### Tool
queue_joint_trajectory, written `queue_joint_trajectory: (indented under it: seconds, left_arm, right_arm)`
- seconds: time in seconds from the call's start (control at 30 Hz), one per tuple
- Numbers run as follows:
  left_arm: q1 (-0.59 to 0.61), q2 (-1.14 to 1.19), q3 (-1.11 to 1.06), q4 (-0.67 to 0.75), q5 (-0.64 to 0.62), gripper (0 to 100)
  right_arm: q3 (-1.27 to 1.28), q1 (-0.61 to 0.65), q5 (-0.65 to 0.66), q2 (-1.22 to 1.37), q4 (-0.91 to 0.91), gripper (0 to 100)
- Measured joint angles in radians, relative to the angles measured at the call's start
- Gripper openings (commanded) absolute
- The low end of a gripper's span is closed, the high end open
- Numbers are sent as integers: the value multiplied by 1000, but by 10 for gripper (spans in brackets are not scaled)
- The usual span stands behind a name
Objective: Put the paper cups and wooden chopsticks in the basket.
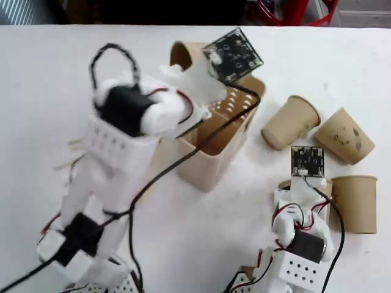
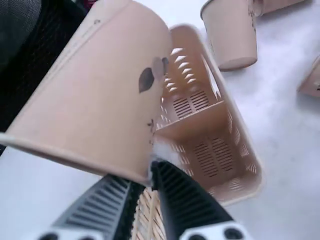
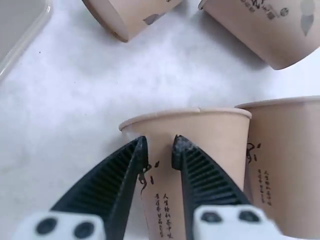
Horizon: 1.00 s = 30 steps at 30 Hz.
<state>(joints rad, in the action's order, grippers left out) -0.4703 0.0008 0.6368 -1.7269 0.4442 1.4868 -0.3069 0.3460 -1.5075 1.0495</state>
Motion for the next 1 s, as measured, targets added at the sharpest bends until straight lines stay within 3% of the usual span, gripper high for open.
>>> queue_joint_trajectory:
  seconds: [0.33, 0.67, 0.83, 1.0]
  left_arm:
    - [-34, 58, 64, -55, 2, 22]
    - [-37, 54, -43, -55, 28, 25]
    - [-37, 15, -57, -55, 37, 116]
    - [-37, -17, -57, -55, 37, 116]
  right_arm:
    - [3, 0, 0, 0, 0, 94]
    - [49, 0, 0, -2, -94, 94]
    - [51, 0, 0, -2, -98, 94]
    - [51, 0, 0, -2, -98, 94]
